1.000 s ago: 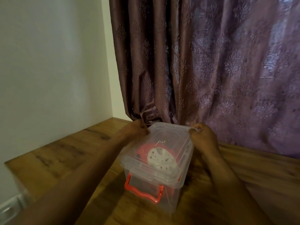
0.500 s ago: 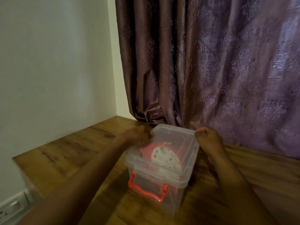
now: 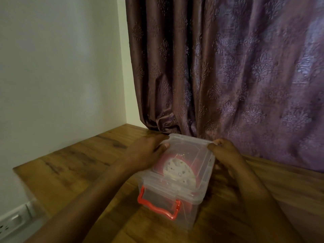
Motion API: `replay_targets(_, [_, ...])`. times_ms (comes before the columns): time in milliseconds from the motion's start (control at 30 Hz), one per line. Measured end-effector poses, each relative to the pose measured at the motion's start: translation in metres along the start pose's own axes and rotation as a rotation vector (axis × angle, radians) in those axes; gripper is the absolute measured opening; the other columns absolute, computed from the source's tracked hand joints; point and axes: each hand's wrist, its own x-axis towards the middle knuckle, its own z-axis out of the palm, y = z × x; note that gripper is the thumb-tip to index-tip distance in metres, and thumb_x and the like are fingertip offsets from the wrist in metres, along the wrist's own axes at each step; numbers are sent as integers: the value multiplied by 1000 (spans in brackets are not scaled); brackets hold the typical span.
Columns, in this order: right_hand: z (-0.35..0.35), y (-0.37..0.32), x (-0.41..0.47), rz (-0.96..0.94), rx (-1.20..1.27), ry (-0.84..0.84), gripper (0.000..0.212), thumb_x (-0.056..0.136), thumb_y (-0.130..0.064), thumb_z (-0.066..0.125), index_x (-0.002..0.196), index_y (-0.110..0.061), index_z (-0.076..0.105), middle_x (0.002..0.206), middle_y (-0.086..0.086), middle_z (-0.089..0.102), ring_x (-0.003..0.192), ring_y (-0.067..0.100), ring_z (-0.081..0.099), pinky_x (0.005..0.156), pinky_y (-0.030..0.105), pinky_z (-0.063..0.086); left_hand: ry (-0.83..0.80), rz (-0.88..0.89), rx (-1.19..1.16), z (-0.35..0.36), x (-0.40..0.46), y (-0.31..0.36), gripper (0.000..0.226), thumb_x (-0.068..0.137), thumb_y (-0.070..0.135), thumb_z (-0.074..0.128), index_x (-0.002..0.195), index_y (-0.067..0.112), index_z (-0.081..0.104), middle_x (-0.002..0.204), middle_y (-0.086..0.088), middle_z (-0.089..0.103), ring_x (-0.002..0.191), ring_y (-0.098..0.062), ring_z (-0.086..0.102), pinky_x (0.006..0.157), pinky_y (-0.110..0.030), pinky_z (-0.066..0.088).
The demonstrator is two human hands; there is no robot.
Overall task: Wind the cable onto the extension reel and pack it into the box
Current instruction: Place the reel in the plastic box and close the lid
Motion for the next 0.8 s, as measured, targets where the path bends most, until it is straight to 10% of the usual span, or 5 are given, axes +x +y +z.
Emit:
replay_targets(133, [1,-1,-1,-39,-36,16,9,87,-26,56,85,-18,56,79,12,66,62,25,62,53,34,51,6,226,-218,-10,-55,20,45,91,62,34,132,48,41,132,30,48,116,13,45,92,-7,38])
replay_targets(267, [1,-2,0,-20,-5,12,7,87,-25,56,85,-18,55,83,14,66,63,27,61,49,31,50,-30,366,69,4,-86,17,56,90,64,38,141,51,21,149,26,27,137,5,22,111,-35,25])
replay_targets(500, [3,0,-4,48,131,-17,7,87,-20,60,80,-20,57,80,6,65,66,19,63,43,23,48,116,291,-6,31,-96,18,50,89,41,43,138,45,34,145,26,34,136,2,27,108,-41,30])
replay_targets(800, [5,0,-6,-61,-92,90,15,82,-26,53,89,-17,63,88,8,67,72,24,62,54,25,46,80,276,64,30,-100,24,73,77,76,43,142,49,21,147,31,25,135,7,19,108,-29,13])
